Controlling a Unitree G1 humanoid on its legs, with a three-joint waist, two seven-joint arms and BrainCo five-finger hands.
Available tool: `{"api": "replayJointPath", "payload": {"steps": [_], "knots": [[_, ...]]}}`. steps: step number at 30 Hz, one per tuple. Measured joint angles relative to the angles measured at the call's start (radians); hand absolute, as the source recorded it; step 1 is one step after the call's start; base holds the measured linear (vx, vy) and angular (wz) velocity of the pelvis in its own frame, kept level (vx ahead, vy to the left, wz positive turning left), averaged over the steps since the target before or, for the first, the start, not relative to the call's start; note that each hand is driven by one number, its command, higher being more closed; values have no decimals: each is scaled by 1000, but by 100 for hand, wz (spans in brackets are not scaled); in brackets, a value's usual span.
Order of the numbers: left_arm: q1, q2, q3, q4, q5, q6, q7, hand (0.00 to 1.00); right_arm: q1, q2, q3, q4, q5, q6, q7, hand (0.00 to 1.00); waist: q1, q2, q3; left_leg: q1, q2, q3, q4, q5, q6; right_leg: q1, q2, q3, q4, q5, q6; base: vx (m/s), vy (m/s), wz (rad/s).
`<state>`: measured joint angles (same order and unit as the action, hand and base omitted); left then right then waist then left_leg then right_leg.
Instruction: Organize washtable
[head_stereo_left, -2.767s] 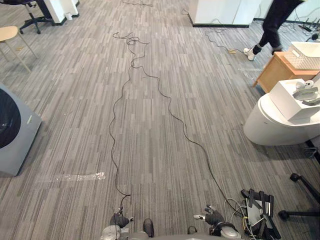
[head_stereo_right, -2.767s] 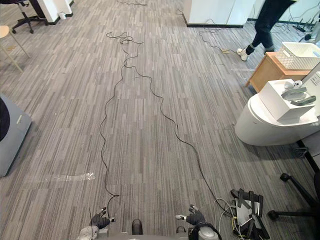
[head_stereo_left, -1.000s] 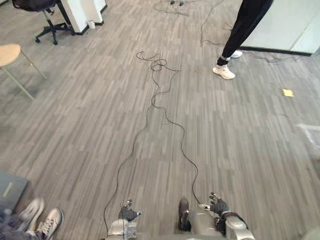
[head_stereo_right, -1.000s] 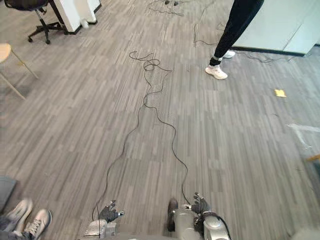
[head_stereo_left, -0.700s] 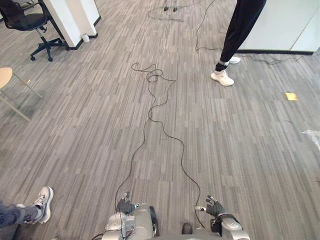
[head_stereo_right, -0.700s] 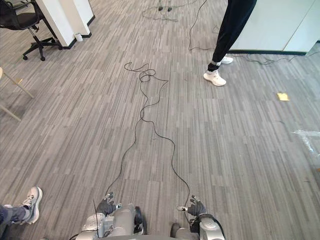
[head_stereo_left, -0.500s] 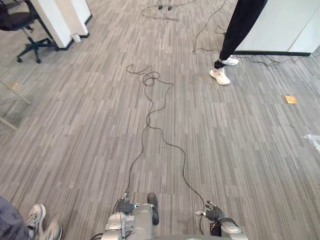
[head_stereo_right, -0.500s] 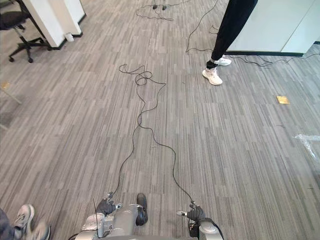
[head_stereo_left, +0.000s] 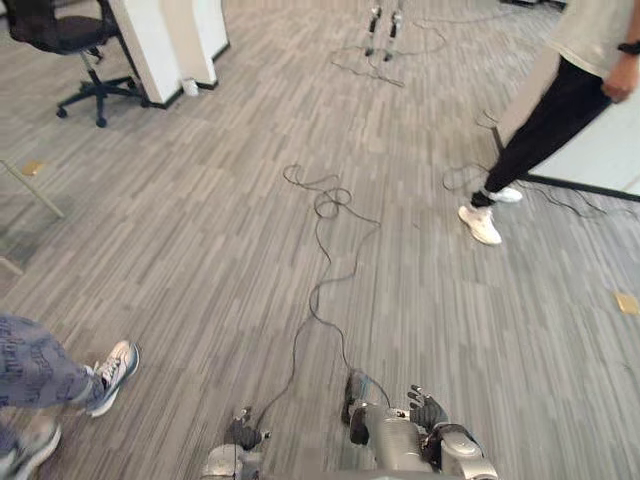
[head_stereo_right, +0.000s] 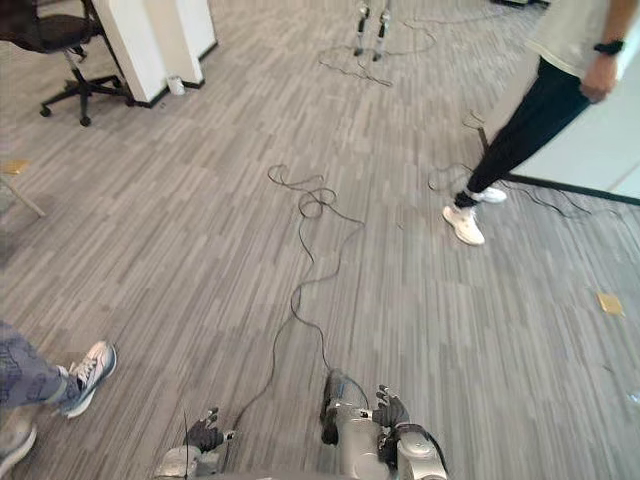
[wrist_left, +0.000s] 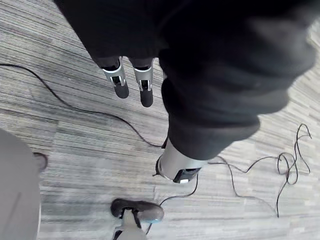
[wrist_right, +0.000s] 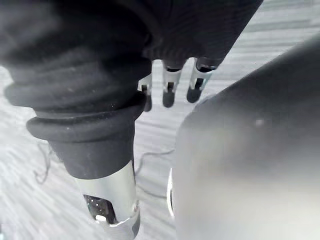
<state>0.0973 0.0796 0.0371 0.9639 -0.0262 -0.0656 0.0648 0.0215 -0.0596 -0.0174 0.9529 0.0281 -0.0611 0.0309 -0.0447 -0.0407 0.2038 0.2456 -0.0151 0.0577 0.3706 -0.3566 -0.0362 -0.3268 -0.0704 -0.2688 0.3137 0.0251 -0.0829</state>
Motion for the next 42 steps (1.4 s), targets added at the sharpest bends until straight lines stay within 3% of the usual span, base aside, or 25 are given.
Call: {"api": "replayJointPath", "payload": {"steps": [1,2,3,5,6,9,10,12,13,15,17,19,20,21,23,26,28,30,33,35,36,37,38,39,42], "knots": [[0,-10,19,-4,0,1,0,0,6,-5,-6,-10,0,0,2,0,0,15,-1,-43,22,7,133,7,-13,17,3,-16,10,12,-1,833,-195,51],[7,-49,71,-24,-2,1,1,0,17,-30,0,-50,-1,3,10,0,6,83,-1,-176,128,47,465,136,-97,90,65,-32,1,-36,-22,687,-151,-2],[20,-74,102,-36,-2,0,1,0,19,-42,4,-65,-2,6,11,0,17,111,1,-230,197,81,612,252,-94,136,106,-15,-20,-65,-41,695,-117,-34],[17,-82,110,-51,-2,1,-1,0,16,-45,0,-53,0,14,7,0,30,124,10,-320,270,136,784,213,-49,235,146,24,-64,-108,-56,667,-58,-63],[12,-73,111,-57,-4,-1,-1,0,11,-36,-1,-28,1,21,5,0,32,99,18,-376,273,161,781,178,-43,314,145,55,-114,-119,-59,634,-61,-53],[7,-59,114,-84,-14,-18,-1,0,4,-23,0,12,1,26,-6,0,59,65,20,-474,252,206,581,124,-32,430,128,120,-206,-114,-48,633,-27,-65],[6,-57,114,-98,-22,-24,-1,0,3,-17,-6,16,1,28,-7,0,66,54,26,-504,205,180,359,127,-35,469,107,148,-239,-123,-31,520,95,-72],[9,-60,110,-96,-23,-26,0,0,7,-16,-17,27,-1,24,-7,0,68,62,25,-500,148,100,-125,217,-91,527,88,193,-296,-150,10,603,203,-78],[8,-63,110,-90,-34,-27,0,0,6,-23,-22,46,-1,26,-9,0,74,74,22,-514,154,73,-210,254,-103,567,89,219,-321,-173,32,501,258,-70],[6,-60,110,-91,-41,-30,1,0,18,-16,-22,56,0,27,-9,0,91,59,8,-510,144,77,-151,348,-59,607,64,250,-312,-224,57,429,243,-46],[2,-38,111,-90,-43,-29,0,0,35,10,-23,53,-1,24,-7,0,85,11,-24,-568,94,80,23,266,42,564,5,258,-156,-313,67,604,276,-22],[-1,-36,110,-86,-44,-28,0,0,34,12,-26,54,-1,24,-6,0,85,-7,-23,-539,77,99,48,205,63,463,-24,264,111,-341,117,603,267,-16],[-3,-20,104,-78,-46,-25,-1,0,29,15,-26,48,0,23,-5,0,78,-29,-15,-478,45,115,34,172,83,347,-66,274,404,-280,188,660,297,-3],[-10,0,85,-63,-46,-16,1,0,18,16,-22,41,-1,22,-2,0,62,-29,7,-391,22,123,15,141,107,273,-109,261,632,-239,193,533,217,3],[-3,5,74,-48,-45,-8,2,0,9,5,1,35,-4,21,-3,0,59,-21,14,-251,20,138,-37,109,124,209,-121,197,721,-265,146,533,202,-9],[-3,-2,39,-27,-44,-7,1,0,7,-9,27,1,-5,5,-4,0,48,-5,14,-103,27,139,-159,86,139,58,-94,47,488,-304,120,511,128,-5],[-6,-3,35,-18,-39,-5,1,0,1,-10,27,-11,0,-2,-3,0,29,-2,18,-60,33,136,-205,81,134,7,-42,-16,135,-218,133,630,61,15],[-4,6,36,-9,-38,-2,2,0,-6,3,28,-17,2,-1,-4,0,5,-21,32,21,10,138,-232,96,44,7,-18,-31,-182,-66,141,638,-26,36],[10,-18,36,-5,-28,-4,1,0,8,-10,22,-48,3,-1,1,0,-13,2,15,121,21,75,-226,15,15,4,-9,-9,-115,4,81,654,-69,54],[11,-47,42,3,-3,-10,-1,0,13,-18,14,-72,0,-1,13,0,-18,44,2,50,68,11,17,13,2,-18,7,-11,52,11,14,714,-171,60],[8,-54,49,0,-1,-9,-1,0,15,-27,14,-83,0,1,14,0,-19,64,10,6,94,4,141,33,-30,4,20,-28,65,-16,11,685,-240,38],[8,-69,66,-10,-2,-7,-1,0,18,-43,19,-105,-1,2,14,0,-17,103,16,-110,163,-2,419,159,-126,60,57,-36,59,-68,2,686,-153,5],[11,-77,81,-24,-1,-7,-1,0,18,-49,22,-104,-1,9,12,0,-1,112,20,-192,221,15,610,182,-146,106,91,-30,44,-96,-24,835,-136,-16],[8,-75,88,-41,-1,-8,-2,0,19,-46,21,-102,-1,17,11,0,6,122,24,-251,265,46,737,168,-128,166,112,-26,29,-123,-31,690,-77,-24],[8,-42,89,-73,-3,-11,0,0,24,-11,22,-71,1,26,4,0,20,61,30,-405,275,134,708,119,-47,373,118,11,-102,-152,-20,645,-92,-20]]}}
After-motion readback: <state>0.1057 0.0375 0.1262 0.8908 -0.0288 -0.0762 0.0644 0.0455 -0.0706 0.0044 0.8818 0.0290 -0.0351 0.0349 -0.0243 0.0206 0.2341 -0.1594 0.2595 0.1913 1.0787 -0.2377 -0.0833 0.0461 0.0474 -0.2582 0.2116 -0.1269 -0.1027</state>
